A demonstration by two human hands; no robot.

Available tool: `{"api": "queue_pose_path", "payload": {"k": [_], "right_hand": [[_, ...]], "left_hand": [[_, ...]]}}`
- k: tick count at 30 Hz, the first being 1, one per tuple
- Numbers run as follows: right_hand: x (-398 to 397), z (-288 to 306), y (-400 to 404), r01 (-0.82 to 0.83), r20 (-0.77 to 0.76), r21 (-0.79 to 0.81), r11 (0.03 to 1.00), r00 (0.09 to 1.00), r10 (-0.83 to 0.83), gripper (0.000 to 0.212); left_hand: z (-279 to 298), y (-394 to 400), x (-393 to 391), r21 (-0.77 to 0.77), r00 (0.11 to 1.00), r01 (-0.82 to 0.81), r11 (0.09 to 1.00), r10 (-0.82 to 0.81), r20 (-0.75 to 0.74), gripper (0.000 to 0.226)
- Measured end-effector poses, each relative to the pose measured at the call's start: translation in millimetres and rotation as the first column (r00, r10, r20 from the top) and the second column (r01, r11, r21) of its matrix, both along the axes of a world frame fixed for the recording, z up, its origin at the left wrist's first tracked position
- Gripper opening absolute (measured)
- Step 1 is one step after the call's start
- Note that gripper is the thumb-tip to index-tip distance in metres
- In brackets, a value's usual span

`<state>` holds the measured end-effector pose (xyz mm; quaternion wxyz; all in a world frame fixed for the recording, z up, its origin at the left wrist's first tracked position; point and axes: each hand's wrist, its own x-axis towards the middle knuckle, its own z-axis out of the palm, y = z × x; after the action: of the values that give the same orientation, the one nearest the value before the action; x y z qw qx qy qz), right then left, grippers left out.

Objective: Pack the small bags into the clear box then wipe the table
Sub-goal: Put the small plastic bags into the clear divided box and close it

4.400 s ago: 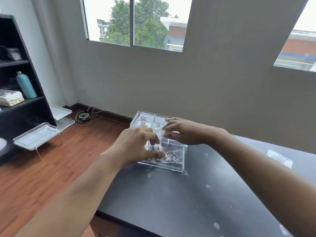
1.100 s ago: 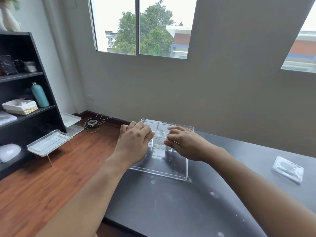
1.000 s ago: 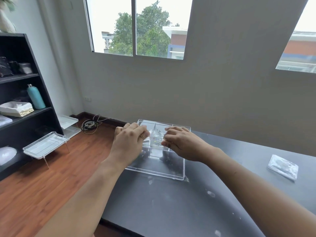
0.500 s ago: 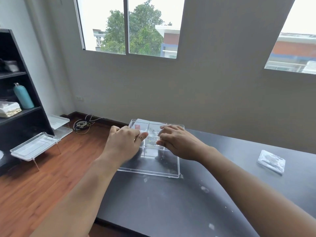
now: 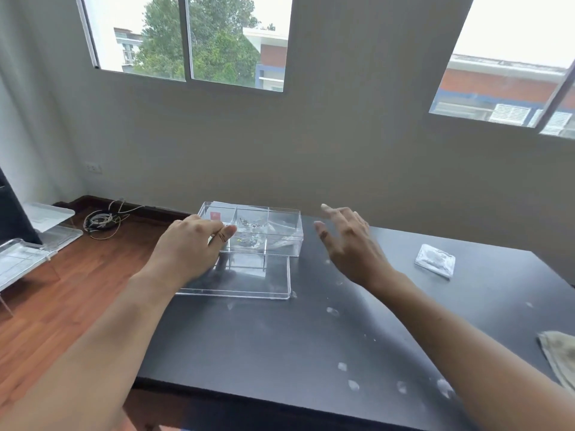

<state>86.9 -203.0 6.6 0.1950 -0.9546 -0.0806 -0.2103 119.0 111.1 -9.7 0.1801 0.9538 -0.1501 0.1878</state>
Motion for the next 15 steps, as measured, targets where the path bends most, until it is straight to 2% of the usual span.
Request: {"api": "queue_pose_path", "payload": {"k": [3,5,7,9,10,15], "right_hand": [[-2,3,-41,0.289,-0.061,-0.012,0.957,0.955,-0.289,0.053],[-2,5,-66,0.467,-0.172,-0.107,0.878,0.861,-0.479,0.048],[-5,6,-85,0.575,-0.303,-0.228,0.786,0.725,-0.618,0.039],[-10,6,-97,0.612,-0.392,-0.292,0.735,0.624,-0.676,0.034],[-10,6,-101,0.618,-0.412,-0.292,0.731,0.608,-0.679,0.033],[-7,11,-106,0.608,-0.367,-0.289,0.740,0.644,-0.672,0.007]], "left_hand": [[-2,-1,1,-0.007,1.000,-0.002,1.000,0.002,0.017,0.057],[-3,-2,2,0.004,1.000,-0.006,1.000,0.006,0.027,0.058],[-4,-4,3,0.023,0.999,-0.001,1.000,0.000,0.034,0.057],[-5,-5,5,0.036,0.999,0.009,0.999,-0.011,0.045,0.055],[-6,-5,6,0.042,0.999,0.012,0.999,-0.014,0.052,0.054],[-8,-3,8,0.070,0.995,0.028,0.997,-0.034,0.089,0.053]]}}
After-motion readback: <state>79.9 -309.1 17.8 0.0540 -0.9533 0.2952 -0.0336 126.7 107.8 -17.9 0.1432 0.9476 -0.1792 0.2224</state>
